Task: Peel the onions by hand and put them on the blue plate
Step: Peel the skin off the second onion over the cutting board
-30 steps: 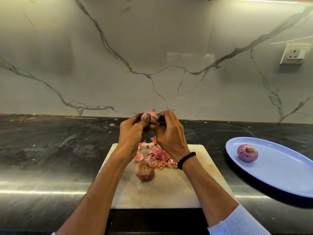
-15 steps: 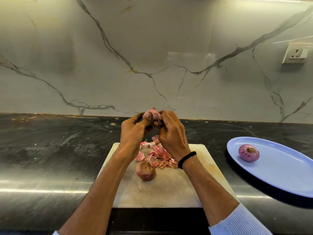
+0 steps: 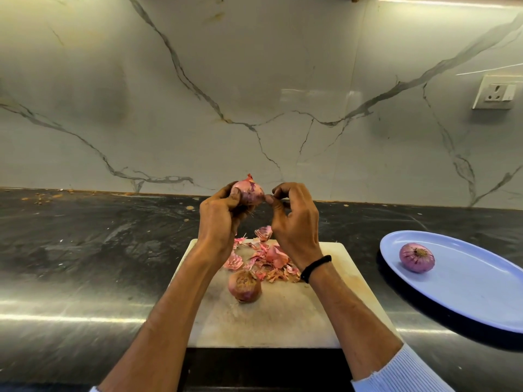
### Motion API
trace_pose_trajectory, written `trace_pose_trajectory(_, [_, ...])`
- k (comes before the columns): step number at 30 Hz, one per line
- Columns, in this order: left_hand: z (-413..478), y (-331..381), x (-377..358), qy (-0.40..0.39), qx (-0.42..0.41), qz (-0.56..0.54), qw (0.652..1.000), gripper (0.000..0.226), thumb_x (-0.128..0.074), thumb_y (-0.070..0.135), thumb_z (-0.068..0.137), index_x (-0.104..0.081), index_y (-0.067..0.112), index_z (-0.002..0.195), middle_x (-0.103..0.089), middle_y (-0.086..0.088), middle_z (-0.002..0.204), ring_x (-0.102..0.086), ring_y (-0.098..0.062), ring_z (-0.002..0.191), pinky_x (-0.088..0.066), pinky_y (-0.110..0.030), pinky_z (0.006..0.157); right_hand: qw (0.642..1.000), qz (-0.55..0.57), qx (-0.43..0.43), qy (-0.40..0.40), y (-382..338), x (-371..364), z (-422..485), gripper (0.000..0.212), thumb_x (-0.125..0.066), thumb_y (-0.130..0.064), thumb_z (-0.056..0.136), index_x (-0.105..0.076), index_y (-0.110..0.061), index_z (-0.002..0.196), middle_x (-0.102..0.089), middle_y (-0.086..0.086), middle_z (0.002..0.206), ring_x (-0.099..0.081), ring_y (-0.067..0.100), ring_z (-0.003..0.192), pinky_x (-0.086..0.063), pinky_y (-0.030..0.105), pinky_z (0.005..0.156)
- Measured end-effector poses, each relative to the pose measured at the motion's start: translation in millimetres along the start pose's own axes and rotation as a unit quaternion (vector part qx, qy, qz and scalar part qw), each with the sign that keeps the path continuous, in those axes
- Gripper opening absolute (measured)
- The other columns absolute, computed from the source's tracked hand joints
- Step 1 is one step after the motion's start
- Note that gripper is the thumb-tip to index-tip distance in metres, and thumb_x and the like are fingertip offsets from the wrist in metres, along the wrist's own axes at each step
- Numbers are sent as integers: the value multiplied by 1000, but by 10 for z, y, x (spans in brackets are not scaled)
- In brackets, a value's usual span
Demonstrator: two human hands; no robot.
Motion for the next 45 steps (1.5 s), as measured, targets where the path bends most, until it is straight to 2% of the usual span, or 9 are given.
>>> trace_pose_trajectory(3, [13, -14, -2, -1, 5, 1, 1000, 29, -43, 9, 104, -63, 8, 124, -67, -14, 122, -65, -30, 114, -54, -42, 100, 1000, -9, 16, 2, 16, 22, 9, 11, -71, -4, 89, -66, -3, 99, -60, 9, 99, -57, 15, 89, -55, 31, 74])
trace_pose_trajectory(5, [14, -16, -4, -1, 9, -1, 1000, 33, -41, 10, 104, -59, 4, 131, -64, -17, 126, -64, -30, 115, -55, -39, 98, 1000, 0, 18, -25, -4, 4, 10, 27, -71, -15, 90, -67, -6, 115, -58, 10, 111, -57, 15, 98, -56, 25, 80])
trace_pose_trajectory(10, [4, -10, -5, -4, 9, -5, 1000, 35, -39, 12, 105, -58, 6, 134, -65, -17, 124, -66, -30, 110, -58, -27, 74, 994, 32, 9, -108, -5, -130, -25, 60, -79, -32, 83, -44, -20, 131, -47, 9, 124, -52, 11, 105, -49, 17, 85])
trace_pose_trajectory(17, [-54, 16, -77, -48, 6, 11, 999, 28, -46, 17, 104, -64, 12, 125, -72, -8, 110, -70, -21, 97, -56, -23, 70, 993, -2, 34, -116, 3, -150, -51, 53, -76, -11, 86, -44, -23, 127, -49, 4, 117, -55, 13, 98, -53, 21, 83])
trace_pose_trajectory(22, [-40, -15, -65, -39, 0, 47, 998, 41, -52, 6, 100, -54, 11, 141, -65, -2, 117, -69, -20, 102, -60, -27, 82, 991, -36, 45, -123, 9, -148, -57, 53, -72, -5, 86, -47, -18, 130, -52, 5, 118, -52, 10, 98, -42, 6, 83])
trace_pose_trajectory(27, [-33, 5, -53, -27, 3, 16, 999, 37, -55, 12, 99, -58, 7, 136, -68, -12, 119, -70, -22, 102, -60, -28, 82, 994, -29, 51, -89, -7, -101, -46, 15, -68, -6, 91, -58, -4, 101, -53, 6, 101, -47, 8, 85, -40, 7, 74])
trace_pose_trajectory(33, [-43, 17, -58, -37, -7, 24, 999, 32, -51, 6, 101, -60, 10, 131, -68, -6, 110, -73, -11, 86, -58, -22, 74, 992, -7, 34, -117, 4, -143, -50, 38, -70, -6, 90, -51, -13, 122, -52, 6, 114, -56, 13, 95, -46, 7, 82])
trace_pose_trajectory(39, [-44, 14, -64, -34, -10, 17, 999, 19, -57, 14, 98, -69, 17, 112, -73, -7, 106, -71, -19, 97, -59, -27, 81, 995, -17, 59, -77, -35, -104, -48, 15, -65, -3, 94, -59, -4, 107, -53, 8, 107, -54, 15, 91, -52, 23, 77])
trace_pose_trajectory(45, [-50, -6, -73, -35, -17, 35, 999, 27, -57, 8, 98, -65, 11, 124, -70, -4, 106, -73, -11, 87, -59, -25, 78, 994, -17, 44, -98, -21, -133, -53, 41, -70, -9, 90, -48, -17, 125, -50, 6, 117, -52, 11, 99, -51, 16, 84])
Point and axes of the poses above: each hand's wrist, its own z-axis towards the middle knuckle, its own x-axis out of the back of the hand, y = z × x, the point moved 5 cm from there along z, towards the middle knuckle
